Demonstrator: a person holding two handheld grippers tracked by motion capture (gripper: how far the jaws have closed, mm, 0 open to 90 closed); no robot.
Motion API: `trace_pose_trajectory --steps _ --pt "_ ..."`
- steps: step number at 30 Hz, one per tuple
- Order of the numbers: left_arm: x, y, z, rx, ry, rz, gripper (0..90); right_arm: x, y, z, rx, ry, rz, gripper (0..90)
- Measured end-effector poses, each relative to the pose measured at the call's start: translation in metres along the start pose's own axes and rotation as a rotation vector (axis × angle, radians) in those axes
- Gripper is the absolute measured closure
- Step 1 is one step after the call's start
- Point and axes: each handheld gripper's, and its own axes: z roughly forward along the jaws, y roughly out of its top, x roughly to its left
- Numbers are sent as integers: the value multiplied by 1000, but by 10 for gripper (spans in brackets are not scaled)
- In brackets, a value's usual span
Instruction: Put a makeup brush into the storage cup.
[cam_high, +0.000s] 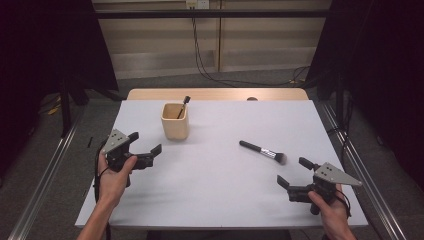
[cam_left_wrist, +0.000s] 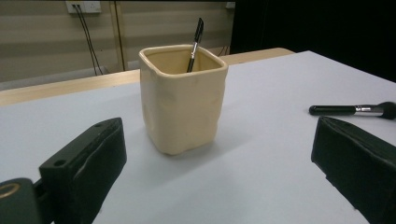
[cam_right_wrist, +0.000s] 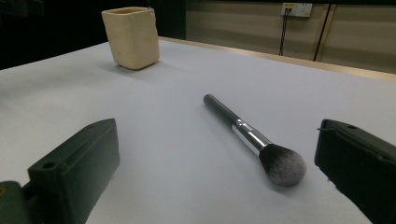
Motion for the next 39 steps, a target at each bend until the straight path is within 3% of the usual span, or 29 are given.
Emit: trace_pose_trajectory --steps 5,9,11,13,21,24,35,39 --pt "-4 -9 -10 -6 -2 -6 35 1 0 0 3 -1 -3 0" --pt "-6 -13 -15 0 21 -15 37 0 0 0 4 -7 5 0" --pt "-7 -15 -17 -13 6 -27 36 0 0 0 4 -12 8 0" --pt "-8 -16 -18 -12 13 -13 39 0 0 0 4 -17 10 0" --pt "-16 -26 -31 -30 17 -32 31 0 0 0 5 -19 12 0" --pt "-17 -30 -34 -15 13 -33 31 -1 0 -1 1 -17 15 0" --pt "-29 -45 -62 -6 60 -1 36 -1 0 -3 0 -13 10 0" --pt "-31 -47 -70 -16 79 -14 36 -1 -1 -4 -1 -15 12 0"
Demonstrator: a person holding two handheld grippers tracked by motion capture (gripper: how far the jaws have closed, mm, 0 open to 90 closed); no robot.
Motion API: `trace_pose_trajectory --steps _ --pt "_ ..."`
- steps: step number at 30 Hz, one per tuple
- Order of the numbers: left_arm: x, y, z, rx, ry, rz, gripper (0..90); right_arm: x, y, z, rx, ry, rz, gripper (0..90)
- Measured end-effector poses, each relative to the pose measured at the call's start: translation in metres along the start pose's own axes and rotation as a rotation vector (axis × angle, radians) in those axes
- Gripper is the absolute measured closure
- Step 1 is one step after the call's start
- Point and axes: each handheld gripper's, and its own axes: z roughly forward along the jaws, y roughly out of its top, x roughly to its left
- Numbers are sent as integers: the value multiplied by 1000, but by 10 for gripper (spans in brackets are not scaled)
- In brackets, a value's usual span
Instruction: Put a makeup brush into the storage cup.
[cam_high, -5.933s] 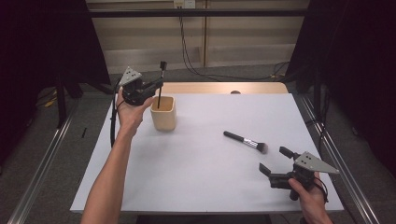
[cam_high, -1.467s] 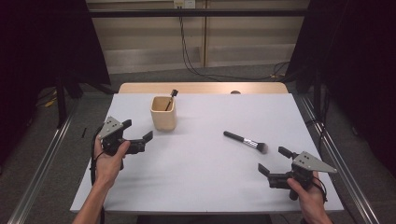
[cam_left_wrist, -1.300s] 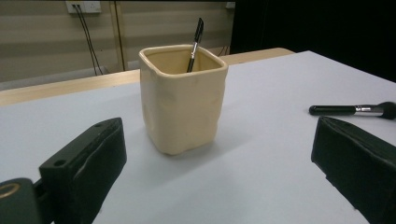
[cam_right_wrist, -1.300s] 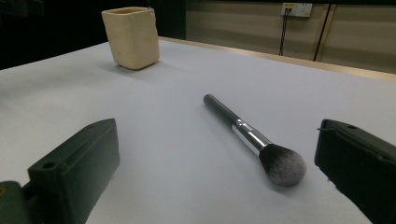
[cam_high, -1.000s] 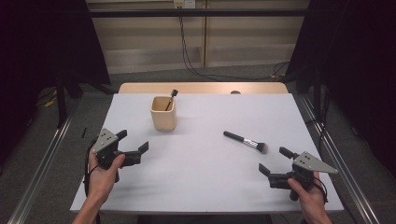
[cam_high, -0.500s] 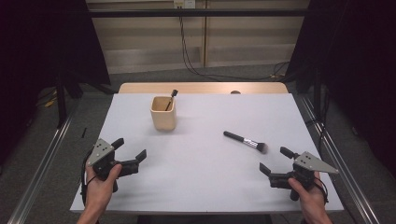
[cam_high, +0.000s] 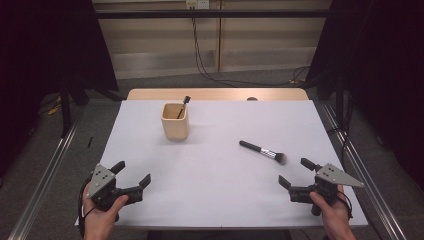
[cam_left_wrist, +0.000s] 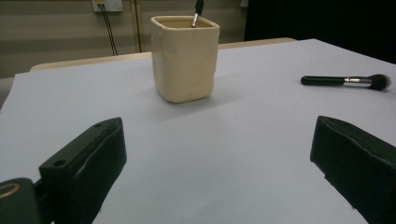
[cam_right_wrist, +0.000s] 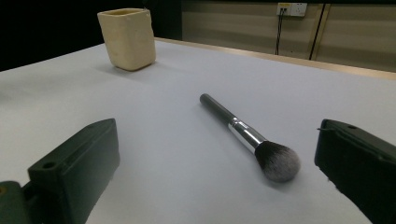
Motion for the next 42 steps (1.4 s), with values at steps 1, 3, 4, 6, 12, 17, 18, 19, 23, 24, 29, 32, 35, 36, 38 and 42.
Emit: trace_pose_trajectory --steps 1,3,4,6,12,17,18,19,23,24,29,32,35,36,38,42 --pt "0 -1 -2 -8 6 -4 36 0 0 0 1 0 -1 0" --pt "-1 -5 -5 -6 6 -12 36 0 0 0 2 0 0 0" --pt "-1 -6 -7 1 10 -8 36 0 0 0 1 0 -1 0" --pt "-1 -8 -8 2 5 -6 36 0 0 0 2 -1 0 0" --pt "-1 -11 -12 4 3 -5 37 0 0 -2 -3 3 -2 0" --pt "0 -11 -12 3 -1 6 37 0 1 0 -6 8 -3 0" --pt "0 -11 -12 5 0 8 37 0 1 1 -6 7 0 0" --pt "0 -11 -12 8 2 7 37 0 2 1 -6 8 -3 0" --pt "0 -11 -13 1 -6 -2 37 0 3 4 -2 8 0 0" --pt "0 -11 -14 3 -9 -3 37 0 3 4 -2 10 2 0" --pt "1 -11 -16 -2 0 -1 37 -2 7 7 -2 26 -3 0" --pt "1 -11 -17 -5 4 -3 37 -2 9 10 7 25 0 0" --pt "0 -11 -16 -6 3 -5 37 -3 12 11 4 30 -3 0" --pt "-1 -11 -16 -6 5 -5 37 -4 15 13 3 34 -8 0" --pt "-1 -11 -17 -6 6 0 37 -5 18 15 5 35 -11 0" --pt "-1 -10 -16 -9 -2 3 37 -8 24 22 18 48 -16 0"
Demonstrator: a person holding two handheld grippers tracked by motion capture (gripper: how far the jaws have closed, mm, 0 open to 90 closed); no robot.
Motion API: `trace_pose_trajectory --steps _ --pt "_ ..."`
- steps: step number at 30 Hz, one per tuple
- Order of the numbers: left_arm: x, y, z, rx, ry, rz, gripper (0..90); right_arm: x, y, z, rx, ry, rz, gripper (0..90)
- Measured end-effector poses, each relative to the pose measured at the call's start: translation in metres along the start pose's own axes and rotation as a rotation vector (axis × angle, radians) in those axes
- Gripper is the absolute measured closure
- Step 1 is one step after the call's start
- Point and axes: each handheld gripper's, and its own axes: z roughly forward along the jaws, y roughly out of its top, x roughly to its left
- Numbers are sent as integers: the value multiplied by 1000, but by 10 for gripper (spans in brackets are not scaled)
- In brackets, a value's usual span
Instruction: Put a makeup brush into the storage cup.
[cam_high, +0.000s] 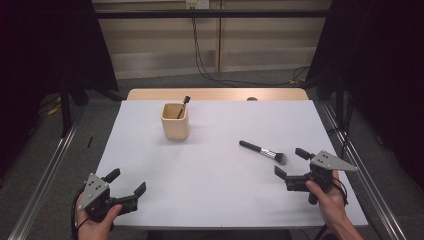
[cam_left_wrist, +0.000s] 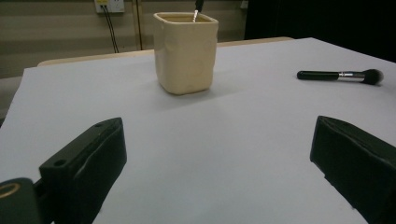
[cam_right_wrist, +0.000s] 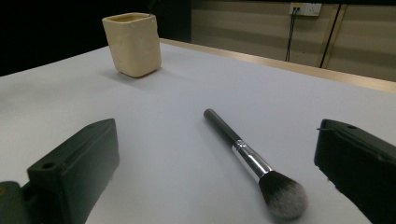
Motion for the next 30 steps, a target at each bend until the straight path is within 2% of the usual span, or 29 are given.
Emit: trace_pose_trajectory --steps 10,16,22,26,30 --pt "1 0 -1 -2 11 1 37 -12 15 12 7 5 5 0" --pt "1 0 -1 -2 0 3 37 -19 21 20 15 4 4 0" --pt "0 0 -1 0 -4 7 37 -20 25 30 18 11 3 0" --pt "0 1 -1 2 -6 12 37 -20 27 35 50 27 -16 0" --pt "0 1 -1 -5 -5 8 37 -21 32 41 61 42 -9 0"
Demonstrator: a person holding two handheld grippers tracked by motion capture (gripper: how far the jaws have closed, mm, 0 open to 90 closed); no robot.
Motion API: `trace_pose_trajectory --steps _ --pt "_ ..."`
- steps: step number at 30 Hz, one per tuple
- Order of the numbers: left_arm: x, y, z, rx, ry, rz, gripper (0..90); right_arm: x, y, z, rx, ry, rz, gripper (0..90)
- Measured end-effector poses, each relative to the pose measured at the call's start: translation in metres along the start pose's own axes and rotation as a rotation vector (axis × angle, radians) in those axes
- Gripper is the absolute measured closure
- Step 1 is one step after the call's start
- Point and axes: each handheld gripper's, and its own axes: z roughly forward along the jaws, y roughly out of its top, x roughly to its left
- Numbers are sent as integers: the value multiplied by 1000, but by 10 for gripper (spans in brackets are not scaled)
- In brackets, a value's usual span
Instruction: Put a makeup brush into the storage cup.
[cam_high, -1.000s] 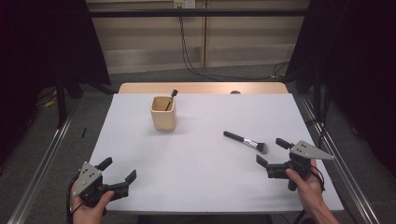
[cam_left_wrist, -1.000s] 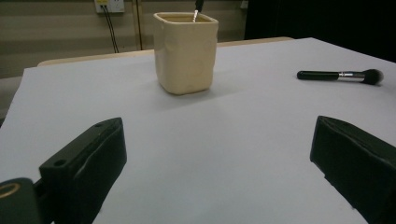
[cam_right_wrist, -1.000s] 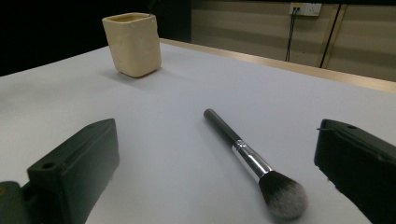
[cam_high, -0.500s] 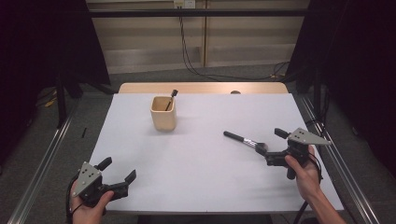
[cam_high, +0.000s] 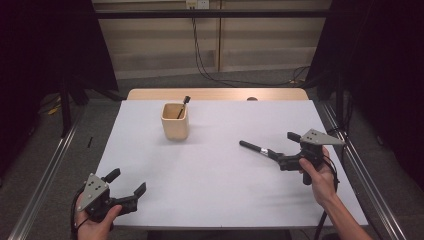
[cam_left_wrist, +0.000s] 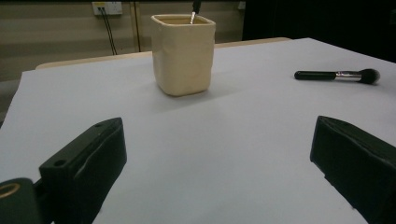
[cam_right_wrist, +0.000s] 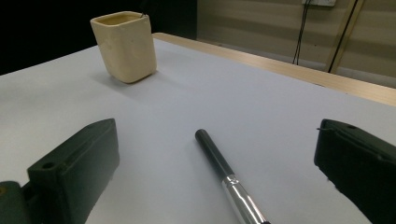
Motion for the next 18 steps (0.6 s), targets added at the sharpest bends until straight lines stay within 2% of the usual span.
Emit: trace_pose_trajectory --steps 6,9,15,18 --pt "0 0 0 -3 -3 1 37 -3 4 11 7 -5 -3 0" --pt "-1 0 0 -2 -4 -1 37 -5 6 18 30 7 -1 0" --pt "0 0 0 -2 -4 0 37 -10 13 27 29 -14 -9 6" --pt "-1 0 0 -3 -4 -1 37 -14 16 32 66 -2 -18 5"
